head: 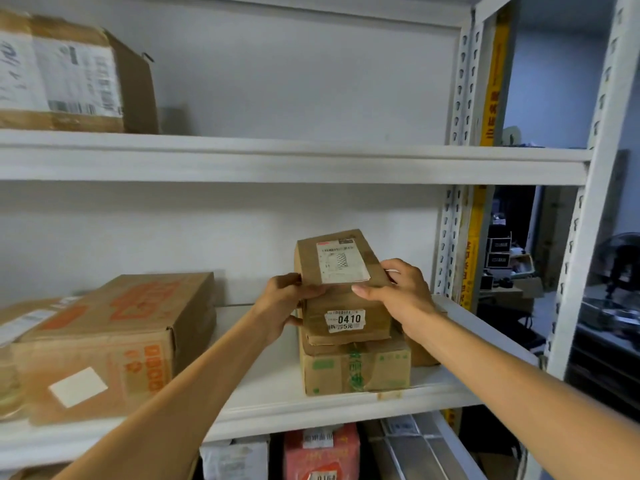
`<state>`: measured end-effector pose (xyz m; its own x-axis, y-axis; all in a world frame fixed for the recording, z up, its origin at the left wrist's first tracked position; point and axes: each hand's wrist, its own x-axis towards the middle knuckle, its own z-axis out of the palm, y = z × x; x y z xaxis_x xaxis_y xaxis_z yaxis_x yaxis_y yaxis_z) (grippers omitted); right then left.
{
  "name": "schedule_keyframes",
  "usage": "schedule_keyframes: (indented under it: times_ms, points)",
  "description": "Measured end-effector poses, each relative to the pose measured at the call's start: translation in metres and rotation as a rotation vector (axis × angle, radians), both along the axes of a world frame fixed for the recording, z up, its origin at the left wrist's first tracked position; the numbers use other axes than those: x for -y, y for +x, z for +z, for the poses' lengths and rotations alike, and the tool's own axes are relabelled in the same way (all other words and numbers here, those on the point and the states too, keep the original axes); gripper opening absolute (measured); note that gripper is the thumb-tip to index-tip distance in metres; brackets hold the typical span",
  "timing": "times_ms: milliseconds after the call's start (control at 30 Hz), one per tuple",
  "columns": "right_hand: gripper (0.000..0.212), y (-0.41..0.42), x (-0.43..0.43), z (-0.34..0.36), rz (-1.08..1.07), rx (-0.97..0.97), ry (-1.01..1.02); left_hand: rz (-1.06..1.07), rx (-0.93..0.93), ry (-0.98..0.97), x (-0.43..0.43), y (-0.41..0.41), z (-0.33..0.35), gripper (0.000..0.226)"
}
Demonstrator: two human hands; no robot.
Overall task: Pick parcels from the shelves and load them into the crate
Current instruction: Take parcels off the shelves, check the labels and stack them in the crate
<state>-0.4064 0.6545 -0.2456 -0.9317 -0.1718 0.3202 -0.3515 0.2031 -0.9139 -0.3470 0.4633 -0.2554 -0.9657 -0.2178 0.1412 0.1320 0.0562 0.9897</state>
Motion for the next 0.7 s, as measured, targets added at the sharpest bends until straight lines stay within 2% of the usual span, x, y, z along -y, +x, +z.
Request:
schedule_keyframes:
  times_ms: [133,300,433,567,633,700]
  points:
    - [0.072,0.012,0.008,-0.003,-0.064,-0.033,-0.012,0.030,-0.178,0.099,-0.001,0.018,-0.010,0.079]
    - [0.093,0.021,0.006,-0.003,0.007,0.021,0.164,-0.039,-0.231,0.140,0.003,0.035,-0.016,0.086]
    - [0.094,0.023,-0.001,-0.003,0.055,-0.014,0.200,-0.009,-0.218,0.108,0.001,0.039,-0.014,0.086]
    - [0.112,0.022,0.000,-0.006,0.043,-0.004,0.221,0.034,-0.142,0.120,0.006,0.042,-0.014,0.109]
    - [0.105,0.021,-0.002,-0.008,0.045,-0.026,0.211,0.012,-0.109,0.087,0.011,0.040,-0.013,0.115]
    - [0.089,0.021,-0.003,-0.009,0.023,-0.085,0.201,0.018,-0.081,0.113,0.012,0.039,-0.008,0.107]
